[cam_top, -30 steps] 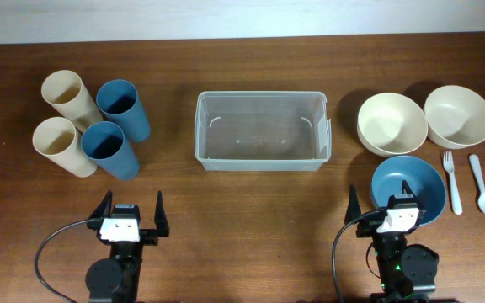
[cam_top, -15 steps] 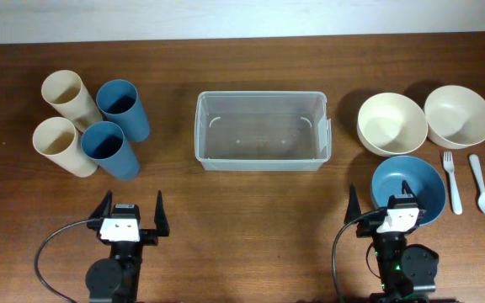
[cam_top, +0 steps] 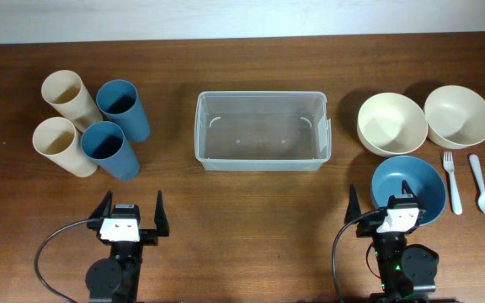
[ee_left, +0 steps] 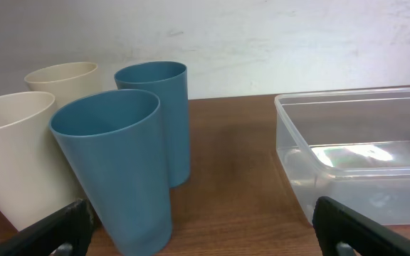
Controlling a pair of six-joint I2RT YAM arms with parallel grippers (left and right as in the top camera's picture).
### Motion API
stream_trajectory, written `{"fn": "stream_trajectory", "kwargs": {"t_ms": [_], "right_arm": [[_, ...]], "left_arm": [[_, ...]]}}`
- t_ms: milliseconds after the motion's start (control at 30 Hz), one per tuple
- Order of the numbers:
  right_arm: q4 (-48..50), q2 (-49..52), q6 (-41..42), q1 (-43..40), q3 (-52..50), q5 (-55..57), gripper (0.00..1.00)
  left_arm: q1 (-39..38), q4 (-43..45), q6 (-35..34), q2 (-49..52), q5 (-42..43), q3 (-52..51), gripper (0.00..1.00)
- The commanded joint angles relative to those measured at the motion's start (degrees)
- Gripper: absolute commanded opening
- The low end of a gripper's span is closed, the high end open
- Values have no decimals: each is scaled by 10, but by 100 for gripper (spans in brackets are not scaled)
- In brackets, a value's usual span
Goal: Pack container
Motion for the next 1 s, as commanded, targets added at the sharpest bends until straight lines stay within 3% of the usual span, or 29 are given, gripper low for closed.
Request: {"fn": "stream_trajectory", "kwargs": {"t_ms": [0,733,967], "right_arm": [[-3,-5,4,-4,-3,-1,99],[27,-5,5,-4,-3,-140,99],[137,-5,8,-4,10,-218,99]], "left_arm": [[4,-4,11,-5,9,-1,100],[4,-4,11,-5,9,-1,100],[4,-4,11,-5,9,-1,100]]}}
